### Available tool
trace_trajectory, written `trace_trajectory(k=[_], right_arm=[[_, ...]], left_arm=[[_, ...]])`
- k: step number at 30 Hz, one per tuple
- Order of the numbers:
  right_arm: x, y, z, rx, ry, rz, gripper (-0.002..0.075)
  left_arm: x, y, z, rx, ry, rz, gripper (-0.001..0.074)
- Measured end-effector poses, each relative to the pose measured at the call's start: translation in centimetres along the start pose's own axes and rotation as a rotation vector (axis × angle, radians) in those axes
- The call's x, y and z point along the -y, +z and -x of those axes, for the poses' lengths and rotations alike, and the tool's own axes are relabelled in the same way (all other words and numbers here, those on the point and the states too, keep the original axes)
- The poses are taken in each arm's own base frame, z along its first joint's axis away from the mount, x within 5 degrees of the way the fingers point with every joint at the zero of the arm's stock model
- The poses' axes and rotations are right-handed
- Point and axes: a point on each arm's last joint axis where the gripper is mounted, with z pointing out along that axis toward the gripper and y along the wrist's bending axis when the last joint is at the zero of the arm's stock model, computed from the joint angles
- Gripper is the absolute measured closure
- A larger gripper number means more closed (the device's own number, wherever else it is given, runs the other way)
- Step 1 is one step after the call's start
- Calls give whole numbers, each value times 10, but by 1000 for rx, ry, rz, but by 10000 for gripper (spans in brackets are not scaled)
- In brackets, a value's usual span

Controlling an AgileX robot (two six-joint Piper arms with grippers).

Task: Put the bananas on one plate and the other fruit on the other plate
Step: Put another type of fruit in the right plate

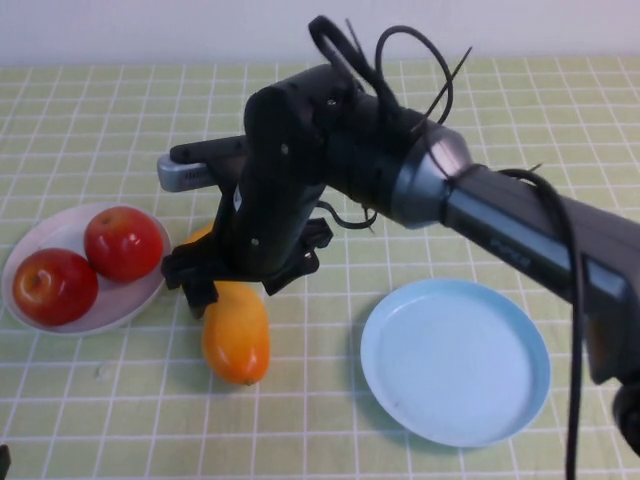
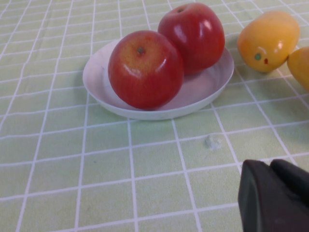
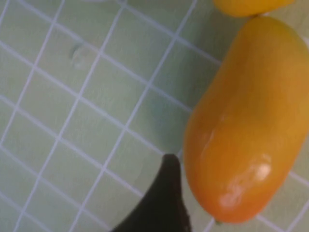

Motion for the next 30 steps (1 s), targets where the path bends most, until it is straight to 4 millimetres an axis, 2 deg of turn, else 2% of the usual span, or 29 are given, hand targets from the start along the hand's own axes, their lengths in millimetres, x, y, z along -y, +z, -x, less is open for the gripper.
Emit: trace_trajectory(k=[3,10,20,22,25,30], right_arm=[[2,19,10,6,32,-38,81],[6,55,21,-12,39,-80,69],[13,90,18,-64,44,-106,74],[14,92,17,-68,43,-110,101],[14,92,18,-66,43,-109,179],[12,83,19,-56,23,-101,181]], left_arm=[[0,0,0,0,0,0,731],[0,0,0,0,0,0,731],[0,0,0,0,0,0,731],[0,0,0,0,0,0,731],[0,0,0,0,0,0,731],[0,0,0,0,0,0,731]])
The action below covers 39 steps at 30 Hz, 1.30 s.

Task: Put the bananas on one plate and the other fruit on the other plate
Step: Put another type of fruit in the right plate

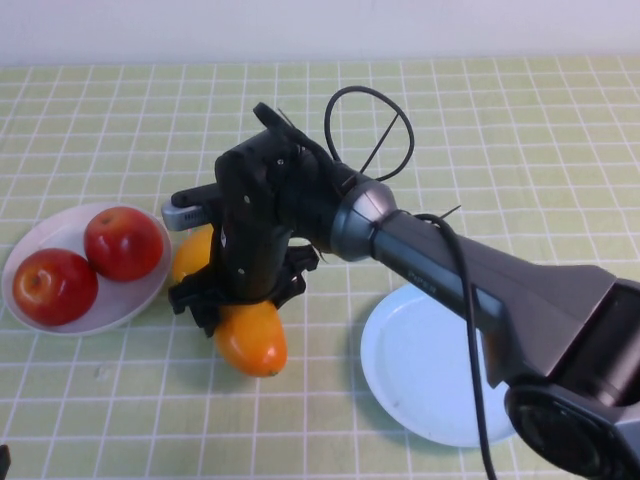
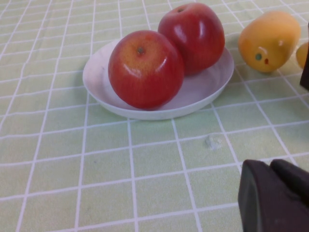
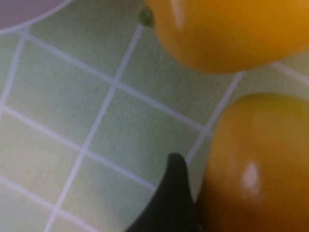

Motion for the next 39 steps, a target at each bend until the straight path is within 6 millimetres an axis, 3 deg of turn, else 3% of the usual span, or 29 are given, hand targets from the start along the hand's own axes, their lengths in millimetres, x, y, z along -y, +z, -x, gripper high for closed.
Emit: trace_trajectory(k=[6,13,16,20,23,35,39], right_arm=[[4,-50,-16,9,-36,-6,181],[37,-110,-72,-37,-50,-103,181],[60,-121,-96,-59,-16,-126,181],[88,-112,-115,-84,55,-152,181],[103,-91,-121,-66,87,-153,181],[109,-65,-112,-27,106,-137,178],[110,-64,-112,-30,106,-138,103]], left_arm=[[0,0,0,0,0,0,731],[0,0,0,0,0,0,731],[0,0,0,0,0,0,731],[0,0,0,0,0,0,731],[0,0,0,0,0,0,731],[0,0,0,-2,0,0,731],[0,0,0,-2,0,0,731]])
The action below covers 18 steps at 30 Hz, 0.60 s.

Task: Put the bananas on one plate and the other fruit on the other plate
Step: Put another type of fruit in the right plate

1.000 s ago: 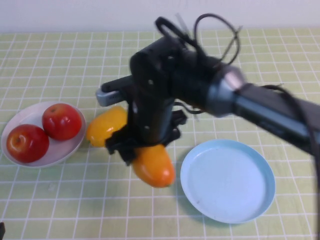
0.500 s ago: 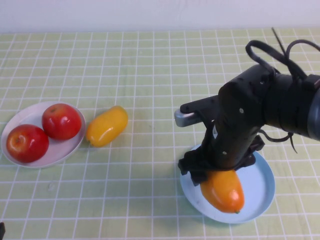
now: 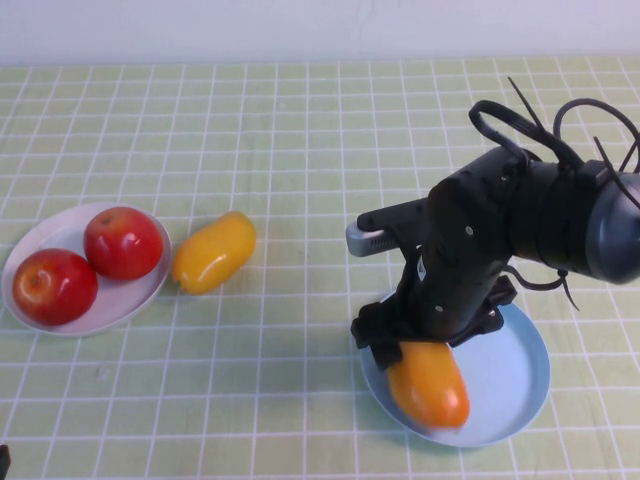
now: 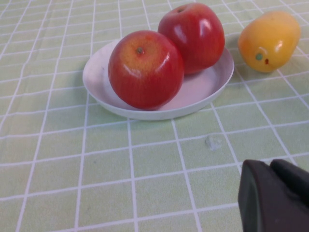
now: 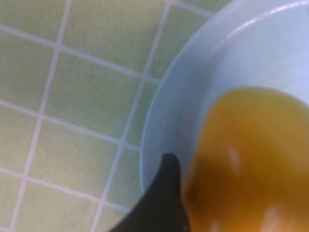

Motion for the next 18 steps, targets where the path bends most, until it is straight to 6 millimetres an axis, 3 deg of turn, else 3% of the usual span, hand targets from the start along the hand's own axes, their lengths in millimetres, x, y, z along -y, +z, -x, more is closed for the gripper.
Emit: trace_trajectory(k=[7,12,18], right_arm=[[1,-6,0,-25,-3,-14,45],[-7,-39,14,28,2,18,62],[-43,-76,47,216,-7,136,99]], left_arm=[[0,0,0,0,0,0,731],[0,0,0,0,0,0,731],[0,0,0,0,0,0,731]])
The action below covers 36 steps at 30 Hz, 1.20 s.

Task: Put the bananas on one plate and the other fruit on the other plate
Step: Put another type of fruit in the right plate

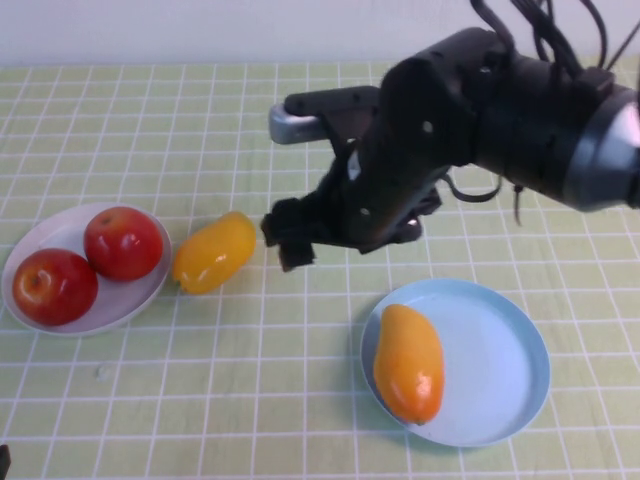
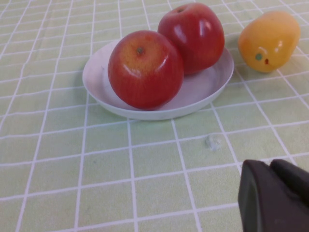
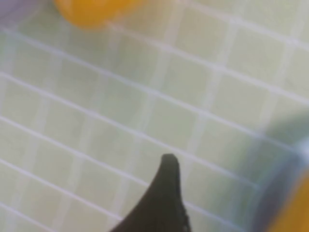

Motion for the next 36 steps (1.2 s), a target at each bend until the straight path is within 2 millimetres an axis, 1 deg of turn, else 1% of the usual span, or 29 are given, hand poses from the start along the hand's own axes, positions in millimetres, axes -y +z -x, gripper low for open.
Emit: trace_trajectory(k=[1,3,6,8,11,14,17,19,26,31,36], right_arm=[[-6,2,5,13,5,16,100],[-18,12,17,28,20,50,102],[-32,40,34,28,60,90,103],[-38,60,43,27,101,105,103],[-44,86,54,26,153,114,103],[-48,104,64,35,191,125,103],[-52,114,72,48,220,136,103],[-53,119,74,41,239,135,103],[-51,141,71,7,272,116,103],[-51,145,71,17,274,115,103],[-50,154,70,20,250,113,109]], left_arm=[[0,0,0,0,0,0,731],[0,0,0,0,0,0,731],[0,0,0,0,2,1,731],[0,0,0,0,2,1,731],[0,0,0,0,2,1,731],[0,0,0,0,2,1,731],[0,0,0,0,2,1,731],[0,0,0,0,2,1,731],[0,0,0,0,2,1,731],[0,0,0,0,2,1,731],[0,0,0,0,2,1,731]])
